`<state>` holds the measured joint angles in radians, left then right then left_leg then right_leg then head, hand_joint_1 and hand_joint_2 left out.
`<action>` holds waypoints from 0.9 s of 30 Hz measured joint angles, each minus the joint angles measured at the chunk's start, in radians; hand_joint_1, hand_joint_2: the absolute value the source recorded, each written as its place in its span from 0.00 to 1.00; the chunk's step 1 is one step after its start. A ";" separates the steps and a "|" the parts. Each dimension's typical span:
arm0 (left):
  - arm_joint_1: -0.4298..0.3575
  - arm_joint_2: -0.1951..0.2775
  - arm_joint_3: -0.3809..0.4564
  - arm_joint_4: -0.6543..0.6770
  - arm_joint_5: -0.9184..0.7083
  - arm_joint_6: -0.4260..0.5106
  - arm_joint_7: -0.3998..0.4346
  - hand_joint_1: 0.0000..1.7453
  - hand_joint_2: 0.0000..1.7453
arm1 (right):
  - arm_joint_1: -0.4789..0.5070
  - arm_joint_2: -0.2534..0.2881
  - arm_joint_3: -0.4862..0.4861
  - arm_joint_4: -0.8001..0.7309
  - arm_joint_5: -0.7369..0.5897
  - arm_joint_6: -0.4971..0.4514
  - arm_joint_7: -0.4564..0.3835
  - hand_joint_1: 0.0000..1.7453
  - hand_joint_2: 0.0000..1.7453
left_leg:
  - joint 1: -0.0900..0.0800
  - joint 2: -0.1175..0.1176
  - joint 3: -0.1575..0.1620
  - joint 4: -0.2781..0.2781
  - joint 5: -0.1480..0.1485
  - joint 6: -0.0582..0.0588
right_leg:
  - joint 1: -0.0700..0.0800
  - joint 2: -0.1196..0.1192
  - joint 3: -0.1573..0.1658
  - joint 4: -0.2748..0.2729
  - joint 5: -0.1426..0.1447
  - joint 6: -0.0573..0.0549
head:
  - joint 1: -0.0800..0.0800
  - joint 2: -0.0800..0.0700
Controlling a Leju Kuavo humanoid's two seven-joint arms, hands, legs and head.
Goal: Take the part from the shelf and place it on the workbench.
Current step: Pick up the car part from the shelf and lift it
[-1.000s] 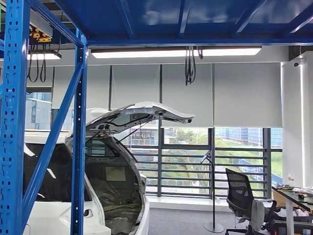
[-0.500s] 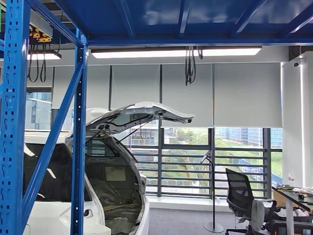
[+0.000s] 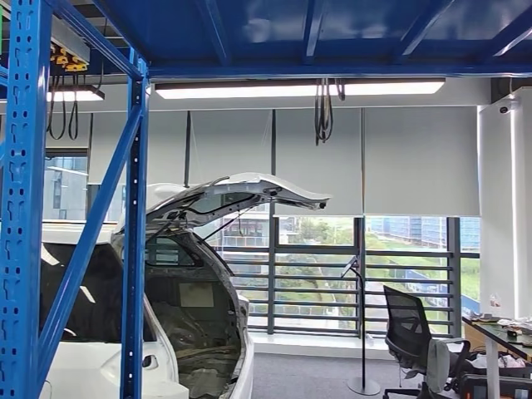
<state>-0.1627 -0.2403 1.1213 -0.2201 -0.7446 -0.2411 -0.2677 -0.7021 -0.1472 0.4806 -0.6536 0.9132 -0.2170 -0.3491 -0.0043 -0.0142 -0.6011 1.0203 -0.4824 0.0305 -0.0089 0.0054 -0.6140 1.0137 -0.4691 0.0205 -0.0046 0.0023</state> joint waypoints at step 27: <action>-0.003 0.000 -0.008 0.000 -0.001 0.004 0.003 0.00 0.00 | -0.026 0.036 -0.046 0.106 -0.012 -0.052 -0.021 0.00 0.00 | 0.000 0.000 0.000 0.000 0.000 0.000 | 0.000 0.000 0.000 0.000 0.000 0.000 | 0.000 0.000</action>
<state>-0.1654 -0.2403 1.1128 -0.2201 -0.7453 -0.2376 -0.2650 -0.7284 -0.1116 0.4347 -0.5477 0.9012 -0.2688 -0.3696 -0.0042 -0.0142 -0.6010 1.0203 -0.4824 0.0305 -0.0089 0.0056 -0.6141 1.0137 -0.4691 0.0204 -0.0046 0.0023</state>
